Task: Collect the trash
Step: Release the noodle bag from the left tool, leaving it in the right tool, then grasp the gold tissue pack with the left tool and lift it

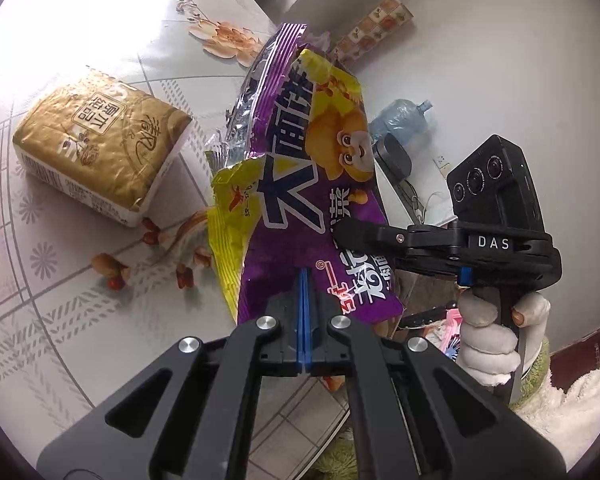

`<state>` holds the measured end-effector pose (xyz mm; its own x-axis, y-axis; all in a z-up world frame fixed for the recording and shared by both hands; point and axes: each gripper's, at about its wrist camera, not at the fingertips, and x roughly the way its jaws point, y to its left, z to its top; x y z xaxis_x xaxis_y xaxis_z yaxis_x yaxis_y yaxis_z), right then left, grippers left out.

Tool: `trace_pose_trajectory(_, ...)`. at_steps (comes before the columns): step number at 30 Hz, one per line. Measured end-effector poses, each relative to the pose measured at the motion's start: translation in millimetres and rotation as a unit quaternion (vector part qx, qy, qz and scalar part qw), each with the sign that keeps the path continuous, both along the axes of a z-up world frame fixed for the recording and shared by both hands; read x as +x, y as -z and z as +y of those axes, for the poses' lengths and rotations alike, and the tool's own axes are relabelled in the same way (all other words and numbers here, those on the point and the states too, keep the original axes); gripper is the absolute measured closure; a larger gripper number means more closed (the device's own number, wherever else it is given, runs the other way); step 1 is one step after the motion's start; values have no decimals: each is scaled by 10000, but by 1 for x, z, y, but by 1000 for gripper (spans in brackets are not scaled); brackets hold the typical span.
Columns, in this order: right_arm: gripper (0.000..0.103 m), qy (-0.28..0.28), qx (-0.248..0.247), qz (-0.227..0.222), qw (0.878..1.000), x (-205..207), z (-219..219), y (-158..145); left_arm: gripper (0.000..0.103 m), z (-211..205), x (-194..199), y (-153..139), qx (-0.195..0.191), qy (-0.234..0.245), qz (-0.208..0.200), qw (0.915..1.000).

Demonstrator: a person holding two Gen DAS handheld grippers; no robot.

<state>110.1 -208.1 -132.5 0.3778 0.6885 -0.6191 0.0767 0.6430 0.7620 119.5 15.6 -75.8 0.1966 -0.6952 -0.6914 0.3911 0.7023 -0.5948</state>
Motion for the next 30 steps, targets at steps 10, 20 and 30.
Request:
trace_pose_trajectory(10, 97, 508, -163, -176, 9984, -8, -28, -6, 52, 62, 8, -31, 184, -1295, -242, 9911)
trace_pose_trajectory(20, 97, 532, -7, -246, 9983, -11, -32, 1, 33, 71, 66, -26, 577, -2465, 152, 9673)
trace_pose_trajectory(30, 97, 572, -268, -290, 9976, -16, -32, -5, 31, 10, 76, -27, 1924, -1856, -950, 9589)
